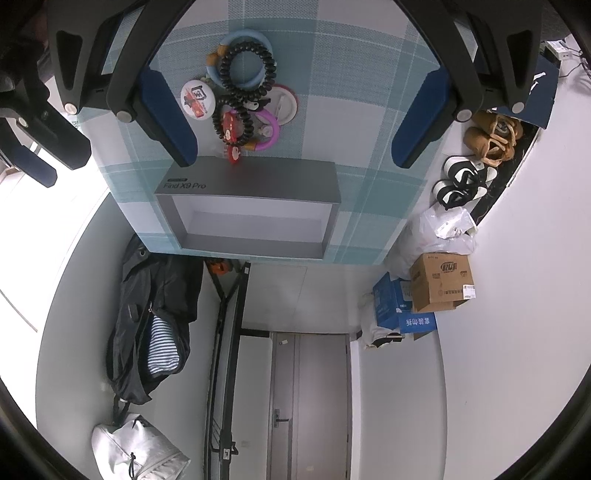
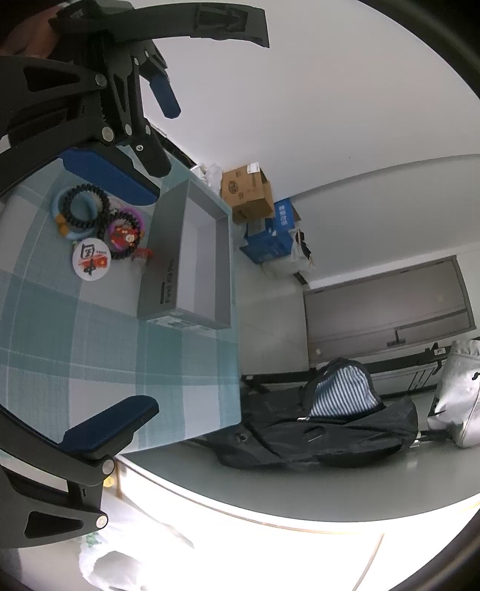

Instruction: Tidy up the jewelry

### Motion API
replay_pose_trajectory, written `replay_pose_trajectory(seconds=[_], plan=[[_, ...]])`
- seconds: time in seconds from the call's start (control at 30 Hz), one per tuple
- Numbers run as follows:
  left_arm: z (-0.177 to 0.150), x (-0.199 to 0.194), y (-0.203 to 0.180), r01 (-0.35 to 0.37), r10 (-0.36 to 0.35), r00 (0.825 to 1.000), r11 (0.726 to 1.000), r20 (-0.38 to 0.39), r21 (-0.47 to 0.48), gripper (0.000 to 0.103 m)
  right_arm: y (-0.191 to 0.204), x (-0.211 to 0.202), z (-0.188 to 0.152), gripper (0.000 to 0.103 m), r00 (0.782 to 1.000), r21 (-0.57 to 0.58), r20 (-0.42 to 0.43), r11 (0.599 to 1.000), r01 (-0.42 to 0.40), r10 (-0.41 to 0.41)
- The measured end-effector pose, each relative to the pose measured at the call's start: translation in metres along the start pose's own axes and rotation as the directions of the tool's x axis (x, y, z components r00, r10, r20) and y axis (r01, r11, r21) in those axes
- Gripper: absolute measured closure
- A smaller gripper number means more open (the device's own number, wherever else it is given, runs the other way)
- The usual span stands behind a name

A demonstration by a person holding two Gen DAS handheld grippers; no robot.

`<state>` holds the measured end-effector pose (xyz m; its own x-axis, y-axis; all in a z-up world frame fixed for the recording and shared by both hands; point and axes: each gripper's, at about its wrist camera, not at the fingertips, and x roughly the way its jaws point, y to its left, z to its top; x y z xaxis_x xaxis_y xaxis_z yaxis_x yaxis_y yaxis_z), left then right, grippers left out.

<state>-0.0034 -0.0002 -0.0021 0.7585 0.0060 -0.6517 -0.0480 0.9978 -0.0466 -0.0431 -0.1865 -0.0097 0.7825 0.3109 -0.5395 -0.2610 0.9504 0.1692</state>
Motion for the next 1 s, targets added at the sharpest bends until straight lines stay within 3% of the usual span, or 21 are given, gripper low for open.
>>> replay_pose_trajectory(seconds=[1.0], plan=[[-0.0028, 0.0027, -0.0009, -0.004, 0.004, 1.000, 1.000, -0.010, -0.008, 0.001, -0.0015, 0.0009, -0.0036, 0.000, 1.000, -0.005, 0.002, 1.000, 0.006, -0.006]])
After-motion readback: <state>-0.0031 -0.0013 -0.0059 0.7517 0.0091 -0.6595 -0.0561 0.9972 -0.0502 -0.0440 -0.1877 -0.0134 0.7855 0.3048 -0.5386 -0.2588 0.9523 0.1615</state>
